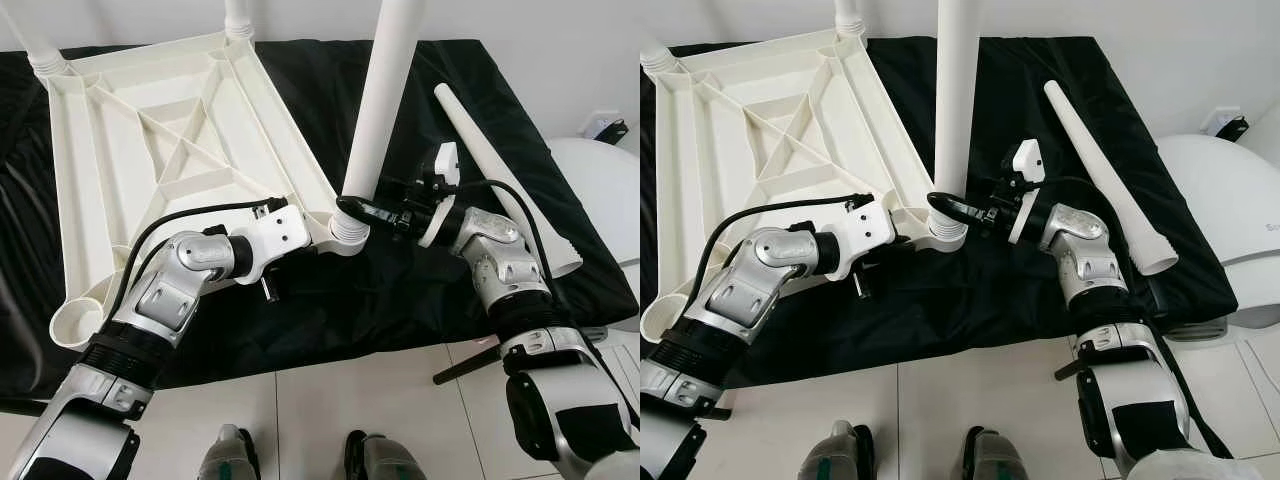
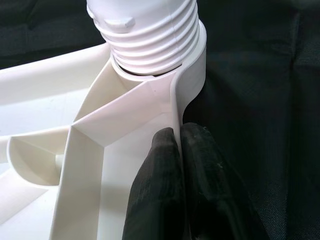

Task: Building children table

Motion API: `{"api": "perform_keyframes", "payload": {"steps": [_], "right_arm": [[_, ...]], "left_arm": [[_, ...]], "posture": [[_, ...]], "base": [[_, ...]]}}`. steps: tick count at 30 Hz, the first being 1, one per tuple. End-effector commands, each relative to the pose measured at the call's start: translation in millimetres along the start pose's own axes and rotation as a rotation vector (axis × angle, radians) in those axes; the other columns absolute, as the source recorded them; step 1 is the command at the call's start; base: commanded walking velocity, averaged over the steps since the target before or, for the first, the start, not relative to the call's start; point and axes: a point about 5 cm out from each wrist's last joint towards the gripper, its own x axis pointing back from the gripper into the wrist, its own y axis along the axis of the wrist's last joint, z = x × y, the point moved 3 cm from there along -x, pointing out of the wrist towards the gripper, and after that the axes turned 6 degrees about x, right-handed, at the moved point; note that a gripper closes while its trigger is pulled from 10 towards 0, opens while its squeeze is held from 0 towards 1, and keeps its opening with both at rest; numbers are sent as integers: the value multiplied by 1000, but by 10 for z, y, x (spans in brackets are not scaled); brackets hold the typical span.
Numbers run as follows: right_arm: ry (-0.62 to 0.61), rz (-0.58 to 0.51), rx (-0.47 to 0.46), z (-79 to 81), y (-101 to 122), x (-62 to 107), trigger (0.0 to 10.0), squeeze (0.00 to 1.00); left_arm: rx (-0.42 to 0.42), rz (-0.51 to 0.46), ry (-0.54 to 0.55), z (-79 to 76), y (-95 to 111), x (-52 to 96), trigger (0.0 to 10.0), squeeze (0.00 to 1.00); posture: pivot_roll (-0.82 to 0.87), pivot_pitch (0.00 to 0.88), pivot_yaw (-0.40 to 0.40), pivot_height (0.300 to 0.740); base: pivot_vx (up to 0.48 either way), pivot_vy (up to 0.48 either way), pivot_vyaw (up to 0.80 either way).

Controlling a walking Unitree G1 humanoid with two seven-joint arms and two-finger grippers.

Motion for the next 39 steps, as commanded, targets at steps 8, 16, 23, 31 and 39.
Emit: {"api": "perform_keyframes", "payload": {"steps": [8, 16, 23, 31, 39], "right_arm": [[-37, -47, 26, 78, 86, -74, 10000, 0], [-88, -63, 32, 106, 130, -76, 10000, 0], [-143, -75, 39, 163, 157, -72, 10000, 0], [-186, -78, 45, 187, 166, -63, 10000, 0], [-302, -74, 58, 237, 177, -61, 10000, 0]], "left_arm": [[105, 146, -98, -278, -439, -77, 10000, 0], [104, 147, -97, -273, -440, -75, 10000, 0], [104, 148, -97, -271, -445, -68, 10000, 0], [103, 149, -98, -271, -446, -67, 10000, 0], [100, 149, -100, -273, -443, -73, 10000, 0]], "posture": [[73, 205, 1, 740], [72, 206, 0, 740], [72, 203, -1, 740], [70, 202, 1, 740], [68, 194, -3, 740]], "base": [[0, 0, 0], [0, 0, 0], [0, 0, 0], [0, 0, 0], [0, 0, 0]]}}
